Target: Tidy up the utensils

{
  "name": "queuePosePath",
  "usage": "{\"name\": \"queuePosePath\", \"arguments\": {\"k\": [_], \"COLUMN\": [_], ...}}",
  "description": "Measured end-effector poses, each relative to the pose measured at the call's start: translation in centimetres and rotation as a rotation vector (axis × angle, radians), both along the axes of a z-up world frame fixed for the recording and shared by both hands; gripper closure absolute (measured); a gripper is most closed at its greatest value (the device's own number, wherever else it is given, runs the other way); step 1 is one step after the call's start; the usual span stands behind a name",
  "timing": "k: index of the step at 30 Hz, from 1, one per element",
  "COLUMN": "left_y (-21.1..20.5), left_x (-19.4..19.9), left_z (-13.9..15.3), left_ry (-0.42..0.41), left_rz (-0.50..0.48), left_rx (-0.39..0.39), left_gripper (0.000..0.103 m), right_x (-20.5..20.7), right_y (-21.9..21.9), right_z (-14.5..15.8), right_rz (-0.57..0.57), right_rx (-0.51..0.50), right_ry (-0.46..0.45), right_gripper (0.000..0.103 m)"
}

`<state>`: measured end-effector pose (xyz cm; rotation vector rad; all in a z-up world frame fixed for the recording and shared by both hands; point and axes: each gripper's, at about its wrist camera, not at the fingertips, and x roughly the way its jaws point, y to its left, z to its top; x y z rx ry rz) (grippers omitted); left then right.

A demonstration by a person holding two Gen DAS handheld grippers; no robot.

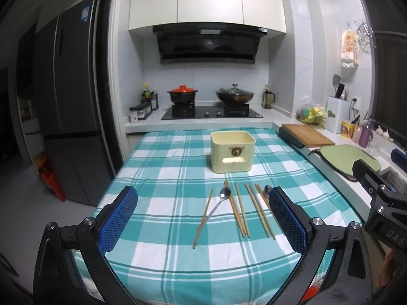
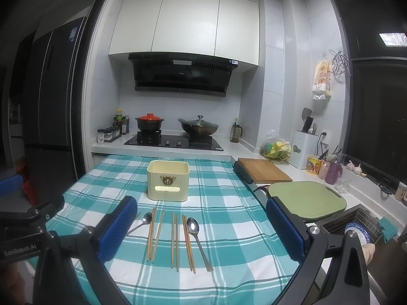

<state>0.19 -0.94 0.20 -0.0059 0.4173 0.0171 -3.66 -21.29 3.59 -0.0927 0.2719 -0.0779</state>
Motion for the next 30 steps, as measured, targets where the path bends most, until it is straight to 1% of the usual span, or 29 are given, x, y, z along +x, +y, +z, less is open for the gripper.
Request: {"name": "queuePosePath", "arguments": {"k": [23, 30], "left_y": [0.19, -0.3], "left_x": [0.32, 0.28], "left_z": [0.03, -0.05], "left_ry": [-0.007, -0.012], "left_rz": [0.005, 0.008], "left_rx": [0.01, 0.015], "left_gripper": [0.001, 0.001], "right_x": [0.18, 0.33], "right_y": [-0.23, -0.41], "right_z": [0.01, -0.01], "right_rz": [-0.004, -0.005], "right_rx": [-0.004, -0.005], "right_ry": [-0.004, -0.006], "right_gripper": [0.0, 0.0]}}
